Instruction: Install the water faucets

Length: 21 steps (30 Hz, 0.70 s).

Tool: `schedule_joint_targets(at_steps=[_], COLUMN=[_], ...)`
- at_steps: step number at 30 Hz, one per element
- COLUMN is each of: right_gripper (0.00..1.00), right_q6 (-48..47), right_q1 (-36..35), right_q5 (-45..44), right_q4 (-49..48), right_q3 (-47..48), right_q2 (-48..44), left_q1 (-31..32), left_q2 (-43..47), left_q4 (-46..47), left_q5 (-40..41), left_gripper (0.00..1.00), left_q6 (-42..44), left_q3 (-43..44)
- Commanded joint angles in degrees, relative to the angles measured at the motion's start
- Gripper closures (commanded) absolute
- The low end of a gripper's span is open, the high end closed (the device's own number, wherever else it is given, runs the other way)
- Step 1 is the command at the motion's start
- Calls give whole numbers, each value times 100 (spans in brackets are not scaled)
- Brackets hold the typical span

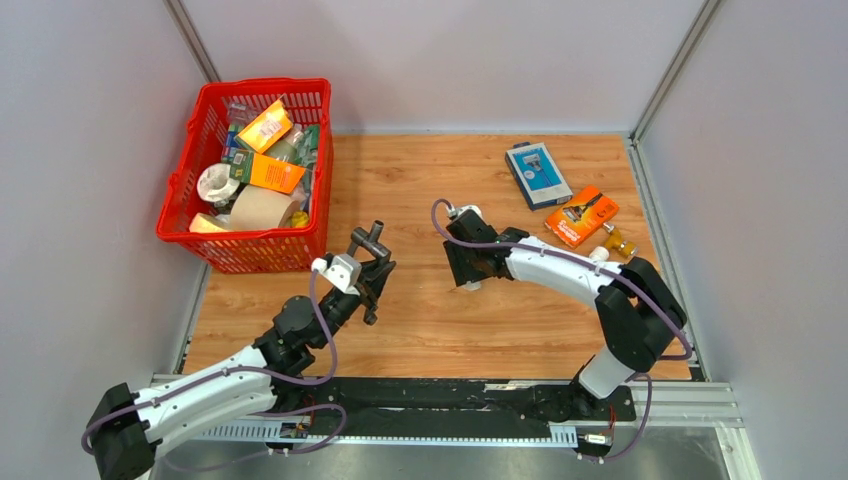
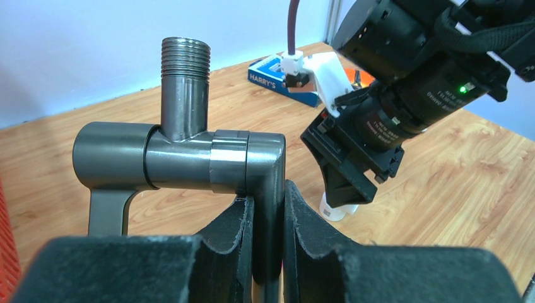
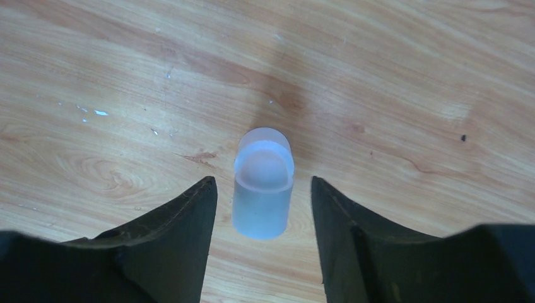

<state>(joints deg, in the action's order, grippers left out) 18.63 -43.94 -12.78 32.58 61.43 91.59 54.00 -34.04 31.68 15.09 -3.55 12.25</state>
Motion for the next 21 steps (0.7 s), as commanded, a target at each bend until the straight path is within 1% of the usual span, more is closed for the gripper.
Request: schedule_joint_targets(at_steps=[1, 3, 7, 10, 13, 16, 21], right_gripper=[43, 47, 52, 55, 56, 55, 46], right_q6=[193, 176, 114, 88, 70, 53, 35], right_q1=[61, 96, 149, 175, 202, 220, 220], right_q5=[187, 188, 345, 425, 495, 566, 645], right_q4=[-445, -498, -568, -595, -612, -603, -603], right_q3=[-140, -157, -166, -193, -228, -245, -254], right_q2=[166, 201, 315, 386, 412, 377, 342], left_q1=[6, 6, 6, 6, 6, 6, 14], left_q2=[-41, -102, -225, -270, -305, -313, -340], left_q4=[655, 681, 787, 822, 813, 813, 805], left_q5=[-173, -226, -358, -437, -516, -542, -613], left_gripper=[100, 100, 100, 100, 100, 100, 100], left_q6=[135, 135, 171, 162, 179, 171, 188], left_q3=[76, 76, 76, 102, 102, 111, 137])
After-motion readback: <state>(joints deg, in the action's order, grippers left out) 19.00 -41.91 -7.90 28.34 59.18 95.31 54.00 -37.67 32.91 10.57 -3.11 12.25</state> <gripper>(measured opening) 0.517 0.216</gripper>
